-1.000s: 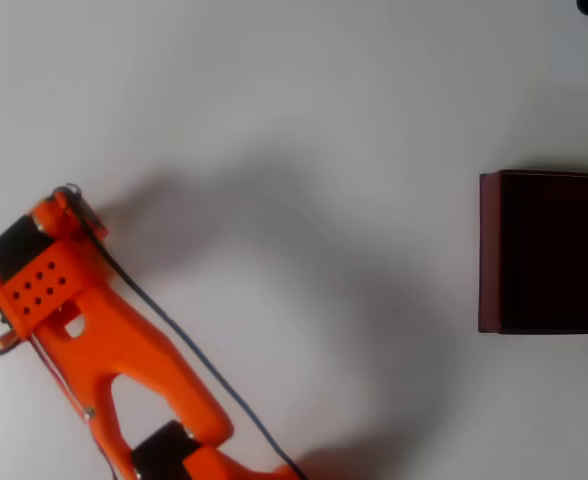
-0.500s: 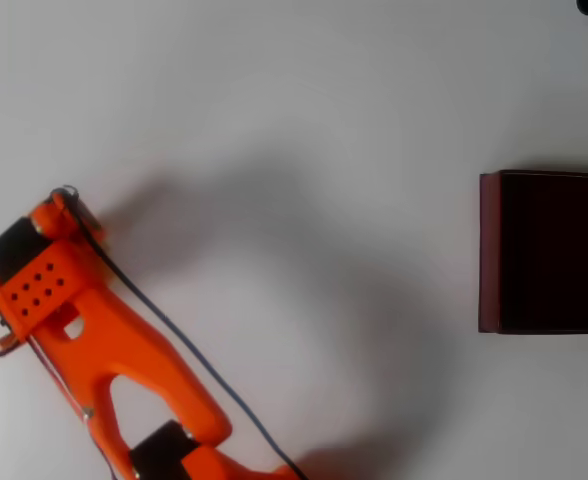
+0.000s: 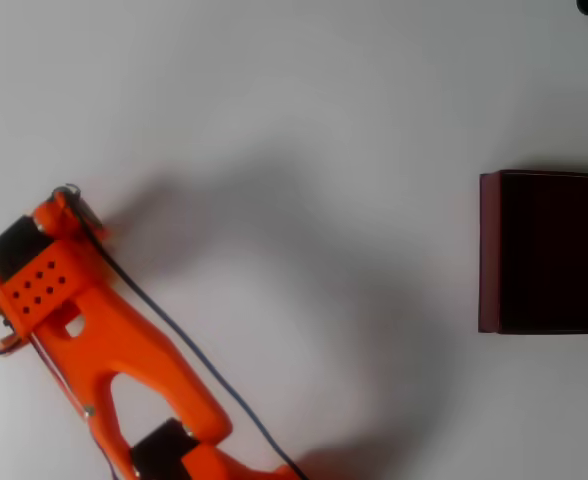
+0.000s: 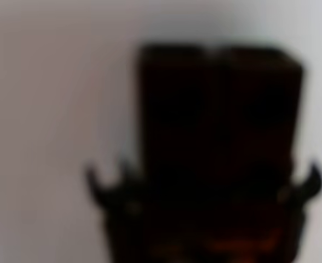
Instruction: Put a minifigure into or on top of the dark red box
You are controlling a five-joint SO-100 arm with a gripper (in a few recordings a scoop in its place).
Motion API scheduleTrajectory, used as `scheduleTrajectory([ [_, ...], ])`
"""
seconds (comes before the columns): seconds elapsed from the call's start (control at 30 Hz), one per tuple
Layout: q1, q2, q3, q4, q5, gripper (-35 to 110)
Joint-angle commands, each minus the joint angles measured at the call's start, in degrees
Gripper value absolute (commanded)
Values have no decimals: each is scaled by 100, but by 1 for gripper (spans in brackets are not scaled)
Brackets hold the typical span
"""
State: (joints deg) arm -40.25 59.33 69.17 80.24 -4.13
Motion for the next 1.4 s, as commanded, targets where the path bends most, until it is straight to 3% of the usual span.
scheduleTrajectory([
  [0.0,158,940,18,352,88,1],
  [0.23,1986,4280,1433,809,817,1],
  [0.43,4975,7515,2988,782,1055,1],
  [0.53,6319,8191,3428,650,1002,1],
  [0.87,7884,6583,3428,-835,1380,1],
  [1.17,8719,3384,2232,-1828,1723,0],
  [1.37,8824,2083,1230,-1468,1872,21],
])
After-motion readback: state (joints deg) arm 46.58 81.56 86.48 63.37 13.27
